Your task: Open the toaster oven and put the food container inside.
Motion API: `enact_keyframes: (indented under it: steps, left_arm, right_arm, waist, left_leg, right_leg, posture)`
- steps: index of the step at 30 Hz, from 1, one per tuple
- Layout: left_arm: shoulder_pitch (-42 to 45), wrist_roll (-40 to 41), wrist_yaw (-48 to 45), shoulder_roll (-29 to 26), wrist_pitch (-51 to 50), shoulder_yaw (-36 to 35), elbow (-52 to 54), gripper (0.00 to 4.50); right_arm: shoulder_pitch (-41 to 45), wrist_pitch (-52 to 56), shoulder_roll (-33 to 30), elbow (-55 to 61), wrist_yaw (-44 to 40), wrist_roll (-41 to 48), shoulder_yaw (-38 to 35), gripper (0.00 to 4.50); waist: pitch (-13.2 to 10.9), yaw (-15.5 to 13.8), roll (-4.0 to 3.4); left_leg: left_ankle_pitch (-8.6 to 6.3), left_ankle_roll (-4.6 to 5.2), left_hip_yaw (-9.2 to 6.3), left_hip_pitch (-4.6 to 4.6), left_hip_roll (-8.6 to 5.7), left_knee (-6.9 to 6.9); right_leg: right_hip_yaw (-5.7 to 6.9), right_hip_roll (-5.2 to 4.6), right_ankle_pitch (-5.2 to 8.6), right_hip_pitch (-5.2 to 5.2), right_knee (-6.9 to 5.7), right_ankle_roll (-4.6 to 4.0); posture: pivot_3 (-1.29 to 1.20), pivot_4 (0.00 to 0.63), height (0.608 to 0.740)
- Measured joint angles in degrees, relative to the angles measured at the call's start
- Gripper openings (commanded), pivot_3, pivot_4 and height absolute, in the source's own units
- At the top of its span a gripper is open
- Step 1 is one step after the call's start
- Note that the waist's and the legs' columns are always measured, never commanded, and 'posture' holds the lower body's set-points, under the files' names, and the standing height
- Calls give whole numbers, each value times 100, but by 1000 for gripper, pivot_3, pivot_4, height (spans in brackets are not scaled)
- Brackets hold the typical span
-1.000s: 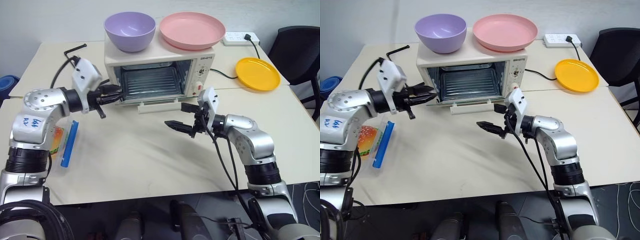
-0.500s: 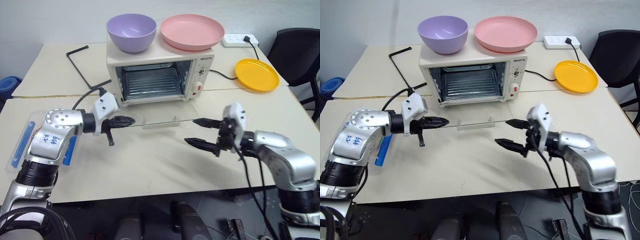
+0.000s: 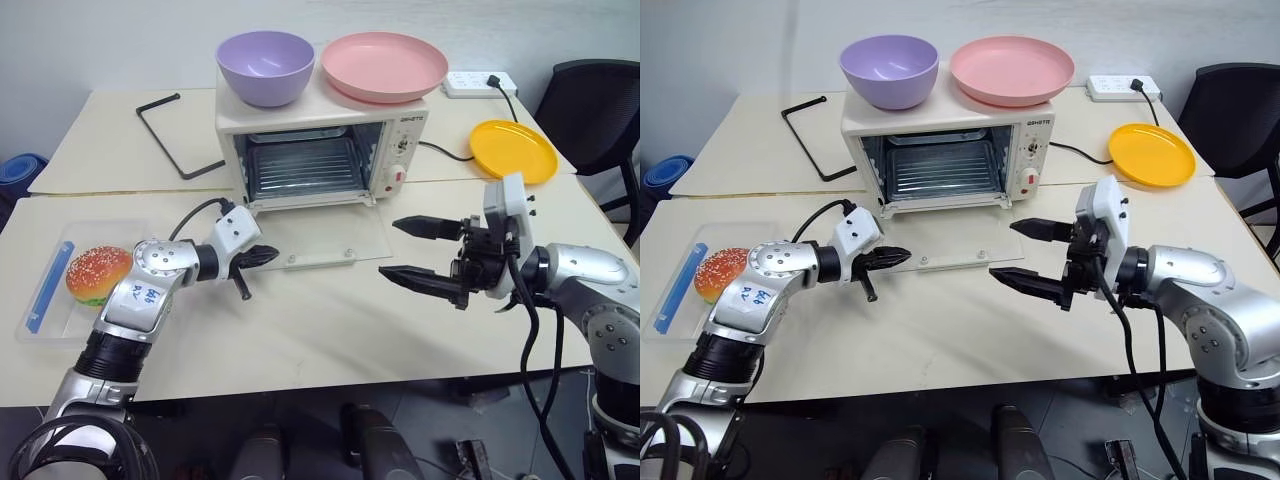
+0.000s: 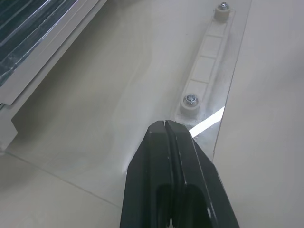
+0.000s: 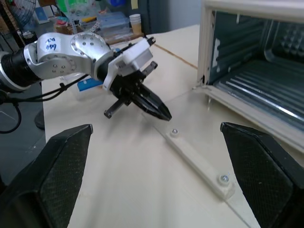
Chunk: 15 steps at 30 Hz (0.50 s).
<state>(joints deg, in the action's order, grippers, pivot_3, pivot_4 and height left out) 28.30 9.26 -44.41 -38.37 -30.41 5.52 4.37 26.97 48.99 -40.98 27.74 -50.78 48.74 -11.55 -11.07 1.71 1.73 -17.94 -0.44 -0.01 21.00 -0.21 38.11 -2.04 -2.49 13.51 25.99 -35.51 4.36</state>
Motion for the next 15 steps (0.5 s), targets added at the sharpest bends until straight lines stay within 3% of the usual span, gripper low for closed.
enact_keyframes:
  steps: [2,6,10,15]
  left_arm:
    - [-252,208,141,-7,-434,-376,344,420]
    - [-546,1066,725,223,-1921,-1783,1491,1462]
    - [-818,2094,1600,1286,-4294,-4343,3233,2728]
    - [-916,2239,2022,1946,-5892,-6051,4450,4230]
  right_arm:
    - [102,2,-16,-12,12,39,7,4500]
    - [281,-1,-106,-135,-121,76,126,4500]
    - [491,-33,-184,-478,-556,69,401,4500]
    - [747,-36,-296,-768,-1214,133,708,4500]
  waist:
    - [0,-1,0]
    - [0,-14,1]
    - [0,9,1]
    - [-1,-20,3]
  left_leg:
    - [0,0,-2,2,1,0]
    - [0,0,-19,10,1,4]
    - [-3,-2,-15,5,0,6]
    - [-1,-6,-38,-7,-6,14]
  right_leg:
    - [-1,-1,0,1,-2,0]
    - [0,-6,0,-2,6,0]
    - [15,-3,0,-8,9,2]
    - [20,22,0,-35,16,1]
  posture:
    - [0,150,740]
    - [0,150,740]
    - [0,150,740]
    - [0,150,740]
